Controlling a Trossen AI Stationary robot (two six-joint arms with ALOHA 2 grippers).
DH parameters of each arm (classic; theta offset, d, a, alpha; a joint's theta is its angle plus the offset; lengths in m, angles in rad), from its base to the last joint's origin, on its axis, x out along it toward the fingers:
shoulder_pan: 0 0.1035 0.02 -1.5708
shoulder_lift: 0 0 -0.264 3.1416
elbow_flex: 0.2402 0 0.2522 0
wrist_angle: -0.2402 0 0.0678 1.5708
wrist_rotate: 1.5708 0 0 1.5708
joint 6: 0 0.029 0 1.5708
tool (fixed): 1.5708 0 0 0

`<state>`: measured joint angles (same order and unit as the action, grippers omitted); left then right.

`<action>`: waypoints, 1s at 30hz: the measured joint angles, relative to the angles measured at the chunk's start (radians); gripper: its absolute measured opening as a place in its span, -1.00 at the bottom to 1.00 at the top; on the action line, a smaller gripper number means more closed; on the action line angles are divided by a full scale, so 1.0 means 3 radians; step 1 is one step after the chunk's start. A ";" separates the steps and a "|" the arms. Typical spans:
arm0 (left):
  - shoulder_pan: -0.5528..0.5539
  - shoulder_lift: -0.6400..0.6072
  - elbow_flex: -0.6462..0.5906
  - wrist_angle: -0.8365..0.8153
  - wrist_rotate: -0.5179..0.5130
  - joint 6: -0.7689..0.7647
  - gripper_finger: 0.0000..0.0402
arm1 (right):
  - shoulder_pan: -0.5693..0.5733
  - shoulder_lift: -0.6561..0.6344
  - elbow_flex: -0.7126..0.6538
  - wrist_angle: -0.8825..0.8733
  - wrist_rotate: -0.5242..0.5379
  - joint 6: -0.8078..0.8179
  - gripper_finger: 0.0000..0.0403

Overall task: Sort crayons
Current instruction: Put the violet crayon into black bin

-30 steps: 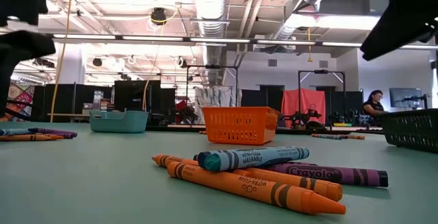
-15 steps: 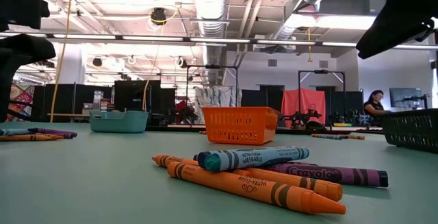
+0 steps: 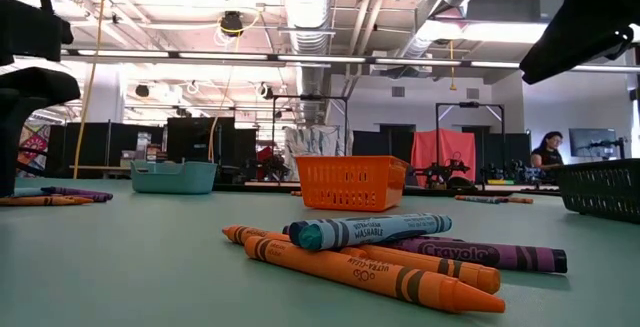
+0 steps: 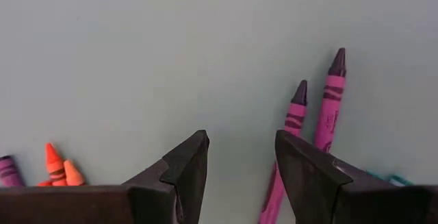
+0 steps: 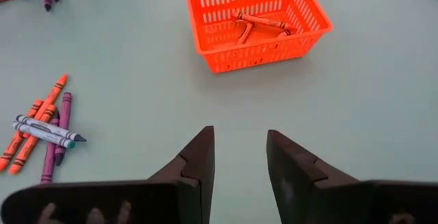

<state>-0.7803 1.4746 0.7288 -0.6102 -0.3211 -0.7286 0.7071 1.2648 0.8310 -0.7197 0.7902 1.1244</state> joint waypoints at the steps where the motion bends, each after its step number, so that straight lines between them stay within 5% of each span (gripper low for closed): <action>1: 0.0000 0.0000 0.0000 -0.0019 0.0005 0.0004 -0.19 | 0.0000 0.0000 0.0000 0.0001 0.0000 0.0000 -0.37; 19: 0.0000 0.0000 0.0108 -0.0104 0.0135 0.0136 -0.19 | -0.0003 0.0000 0.0000 0.0007 0.0067 -0.0003 -0.37; 30: 0.0023 -0.0018 -0.0206 0.0050 0.0162 -0.0059 -0.22 | -0.0003 0.0000 0.0000 0.0006 0.0071 -0.0004 -0.37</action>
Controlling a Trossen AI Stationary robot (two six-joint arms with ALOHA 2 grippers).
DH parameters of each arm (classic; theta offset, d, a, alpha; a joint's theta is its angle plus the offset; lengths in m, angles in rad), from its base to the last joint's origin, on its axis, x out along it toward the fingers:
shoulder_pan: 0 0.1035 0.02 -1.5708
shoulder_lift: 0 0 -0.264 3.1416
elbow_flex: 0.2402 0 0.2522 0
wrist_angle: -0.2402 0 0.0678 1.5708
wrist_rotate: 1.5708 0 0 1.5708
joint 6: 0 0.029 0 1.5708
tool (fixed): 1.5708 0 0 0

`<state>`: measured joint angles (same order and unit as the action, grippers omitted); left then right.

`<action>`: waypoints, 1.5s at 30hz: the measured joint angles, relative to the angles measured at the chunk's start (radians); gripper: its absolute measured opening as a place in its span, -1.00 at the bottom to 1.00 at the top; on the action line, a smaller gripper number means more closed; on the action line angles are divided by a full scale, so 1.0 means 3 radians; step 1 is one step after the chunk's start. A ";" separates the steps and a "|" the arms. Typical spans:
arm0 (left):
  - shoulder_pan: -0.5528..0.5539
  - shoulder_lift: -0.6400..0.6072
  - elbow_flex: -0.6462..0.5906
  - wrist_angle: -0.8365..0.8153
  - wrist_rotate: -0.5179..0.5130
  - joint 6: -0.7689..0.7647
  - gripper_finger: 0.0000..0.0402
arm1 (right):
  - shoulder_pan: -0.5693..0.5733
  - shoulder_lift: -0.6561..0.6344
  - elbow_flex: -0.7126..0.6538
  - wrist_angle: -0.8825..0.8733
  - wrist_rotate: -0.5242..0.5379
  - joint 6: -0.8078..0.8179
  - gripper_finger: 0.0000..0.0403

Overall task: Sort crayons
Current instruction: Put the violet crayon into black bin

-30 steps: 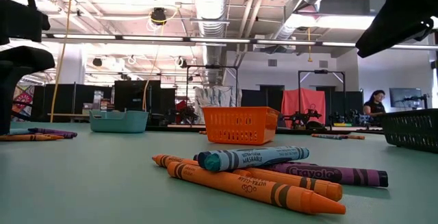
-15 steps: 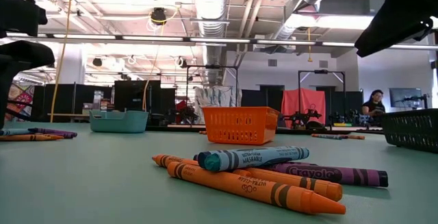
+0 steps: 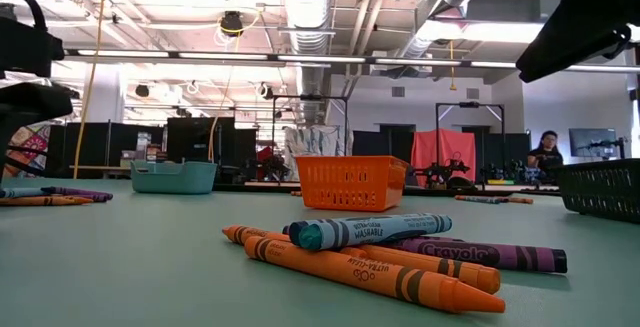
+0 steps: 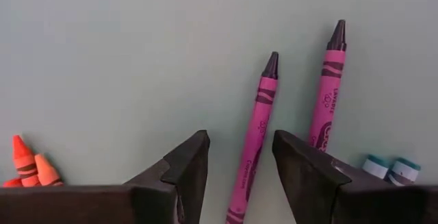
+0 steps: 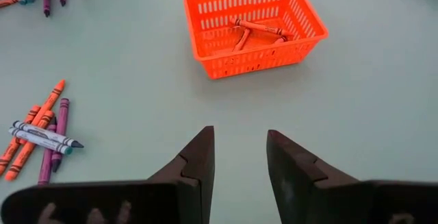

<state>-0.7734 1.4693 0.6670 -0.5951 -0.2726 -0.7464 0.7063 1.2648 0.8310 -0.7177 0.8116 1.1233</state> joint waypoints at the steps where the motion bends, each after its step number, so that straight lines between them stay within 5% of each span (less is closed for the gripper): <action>1: 0.0000 0.0001 0.0001 0.0001 0.0003 0.0002 -0.25 | 0.0000 0.0000 0.0000 0.0000 0.0000 0.0000 -0.37; 13: 0.0000 0.0005 0.0001 0.0047 0.0096 0.0287 -0.95 | 0.0000 0.0000 0.0000 0.0000 0.0006 -0.0017 -0.37; 22: 0.0005 0.0016 0.0038 0.0129 0.0000 0.0500 -0.98 | 0.0000 0.0000 0.0000 0.0000 0.0006 -0.0024 -0.37; 31: 0.0208 0.0024 0.0298 0.0214 -0.0488 0.1019 -0.99 | 0.0000 0.0000 0.0000 0.0008 0.0005 -0.0023 -0.37; 39: 0.0733 0.0022 0.0364 0.1381 -0.0664 0.1874 -1.00 | 0.0049 0.0000 0.0000 0.0028 0.0001 -0.0023 -0.37; 45: 0.1178 0.0019 0.0364 0.2289 -0.0322 0.2337 -1.00 | 0.0177 0.0000 0.0000 0.0033 0.0003 -0.0024 -0.37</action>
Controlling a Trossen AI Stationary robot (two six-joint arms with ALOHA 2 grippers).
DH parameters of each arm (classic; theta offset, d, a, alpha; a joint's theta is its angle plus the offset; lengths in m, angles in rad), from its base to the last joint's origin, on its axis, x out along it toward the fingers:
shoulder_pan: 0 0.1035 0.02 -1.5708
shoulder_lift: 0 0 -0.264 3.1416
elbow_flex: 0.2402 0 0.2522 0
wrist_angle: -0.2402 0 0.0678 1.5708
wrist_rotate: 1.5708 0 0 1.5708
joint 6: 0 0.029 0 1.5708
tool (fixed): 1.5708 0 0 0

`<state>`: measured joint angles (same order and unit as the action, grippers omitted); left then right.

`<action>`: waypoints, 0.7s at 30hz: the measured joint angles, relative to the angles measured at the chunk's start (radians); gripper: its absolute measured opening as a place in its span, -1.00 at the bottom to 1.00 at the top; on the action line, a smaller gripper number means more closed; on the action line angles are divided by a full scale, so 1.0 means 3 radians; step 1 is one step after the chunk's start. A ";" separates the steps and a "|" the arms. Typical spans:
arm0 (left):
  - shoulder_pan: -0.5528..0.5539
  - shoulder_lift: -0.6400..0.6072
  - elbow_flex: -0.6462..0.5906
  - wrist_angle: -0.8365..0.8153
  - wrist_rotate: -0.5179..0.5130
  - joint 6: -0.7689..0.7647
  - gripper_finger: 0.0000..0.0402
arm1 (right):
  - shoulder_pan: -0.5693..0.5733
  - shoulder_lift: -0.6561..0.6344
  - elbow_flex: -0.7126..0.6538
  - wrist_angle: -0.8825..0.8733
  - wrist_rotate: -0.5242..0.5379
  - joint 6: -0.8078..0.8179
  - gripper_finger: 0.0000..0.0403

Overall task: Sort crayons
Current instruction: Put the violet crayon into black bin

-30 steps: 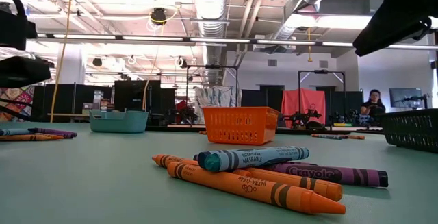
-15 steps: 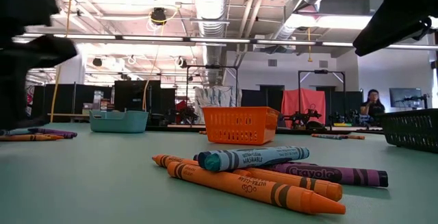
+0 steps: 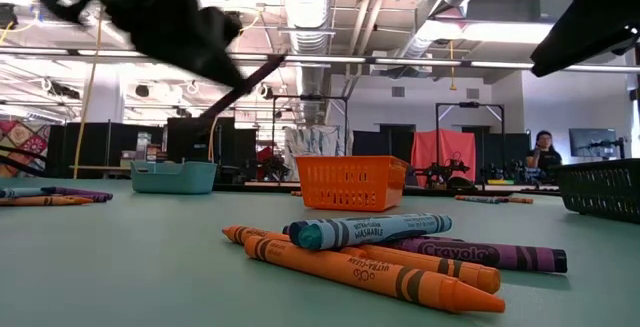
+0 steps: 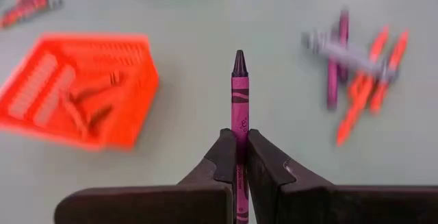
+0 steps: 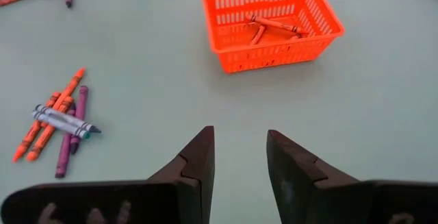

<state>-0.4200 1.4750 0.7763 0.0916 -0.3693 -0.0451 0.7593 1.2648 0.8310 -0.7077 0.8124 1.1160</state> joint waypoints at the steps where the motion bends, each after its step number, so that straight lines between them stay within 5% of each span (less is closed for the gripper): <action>1: 0.0057 0.0000 0.0001 0.0137 0.0078 0.0053 -1.00 | 0.0023 0.0010 0.0000 0.0024 0.0006 -0.0003 -0.37; 10: 0.0422 -0.0001 0.0002 0.1267 0.0804 0.0485 -1.00 | 0.0096 0.0548 -0.0001 0.1177 0.0139 -0.1084 -0.37; 21: 0.0468 -0.0001 0.0003 0.1772 0.1162 0.0785 -1.00 | -0.0160 0.0833 -0.0001 0.3015 0.0356 -0.2925 -0.37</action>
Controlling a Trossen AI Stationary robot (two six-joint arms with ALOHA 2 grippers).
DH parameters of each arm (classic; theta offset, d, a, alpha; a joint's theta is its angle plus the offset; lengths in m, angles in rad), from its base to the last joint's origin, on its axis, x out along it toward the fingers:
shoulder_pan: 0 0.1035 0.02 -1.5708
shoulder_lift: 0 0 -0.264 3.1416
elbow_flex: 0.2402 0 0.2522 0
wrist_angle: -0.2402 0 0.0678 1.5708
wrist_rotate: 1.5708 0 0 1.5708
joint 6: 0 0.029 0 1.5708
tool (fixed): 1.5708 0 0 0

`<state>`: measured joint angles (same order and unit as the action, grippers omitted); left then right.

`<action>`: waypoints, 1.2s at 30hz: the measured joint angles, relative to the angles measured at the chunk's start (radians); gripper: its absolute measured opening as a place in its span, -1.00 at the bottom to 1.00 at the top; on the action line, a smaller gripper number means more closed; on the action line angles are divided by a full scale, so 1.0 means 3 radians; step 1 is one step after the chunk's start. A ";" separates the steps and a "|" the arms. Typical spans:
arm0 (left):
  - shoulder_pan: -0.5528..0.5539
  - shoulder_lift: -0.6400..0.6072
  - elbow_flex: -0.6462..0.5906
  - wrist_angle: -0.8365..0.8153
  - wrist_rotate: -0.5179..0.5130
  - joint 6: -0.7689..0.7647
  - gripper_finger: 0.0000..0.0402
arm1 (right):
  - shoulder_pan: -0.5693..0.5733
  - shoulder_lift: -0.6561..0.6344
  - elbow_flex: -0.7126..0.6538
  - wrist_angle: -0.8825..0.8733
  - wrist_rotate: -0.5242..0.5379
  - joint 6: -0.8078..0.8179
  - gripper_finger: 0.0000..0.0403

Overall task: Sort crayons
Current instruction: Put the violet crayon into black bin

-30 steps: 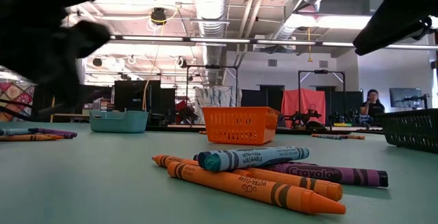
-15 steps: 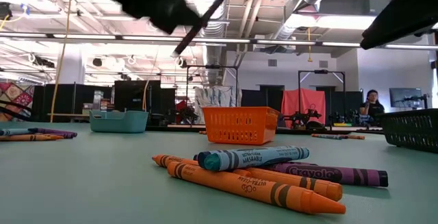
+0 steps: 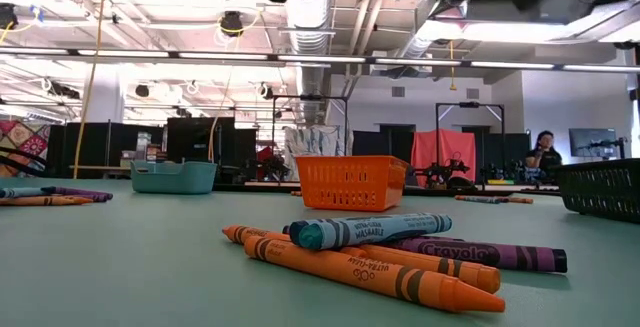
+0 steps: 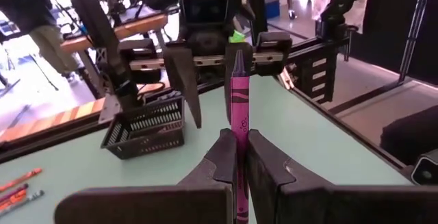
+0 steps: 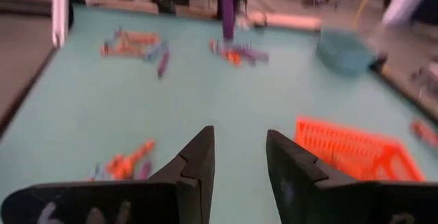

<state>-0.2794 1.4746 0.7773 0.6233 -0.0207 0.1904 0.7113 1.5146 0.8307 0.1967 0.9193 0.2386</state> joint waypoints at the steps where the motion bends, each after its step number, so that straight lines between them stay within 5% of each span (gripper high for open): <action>1: 0.0000 0.0000 0.0000 0.0012 0.0000 0.0019 -1.00 | -0.0027 0.0000 0.0000 0.0192 -0.0001 -0.0205 -0.37; 10: -0.0005 0.0000 0.0000 0.0075 0.0056 0.0069 -1.00 | -0.0236 0.0000 0.0000 0.1354 -0.0420 -0.1493 -0.37; 22: -0.0005 -0.0001 0.0000 0.0179 0.0120 0.0119 -1.00 | -0.0566 0.0178 0.0057 0.1849 -0.1223 -0.1691 -0.37; 36: -0.0077 -0.0003 0.0000 0.0220 0.0142 0.0209 -1.00 | -0.0595 0.0512 0.0415 0.1798 -0.1221 -0.1959 -0.54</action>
<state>-0.3024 1.4738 0.7773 0.6893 0.0221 0.2530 0.5328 1.6684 0.9550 0.7362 0.5530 -0.3493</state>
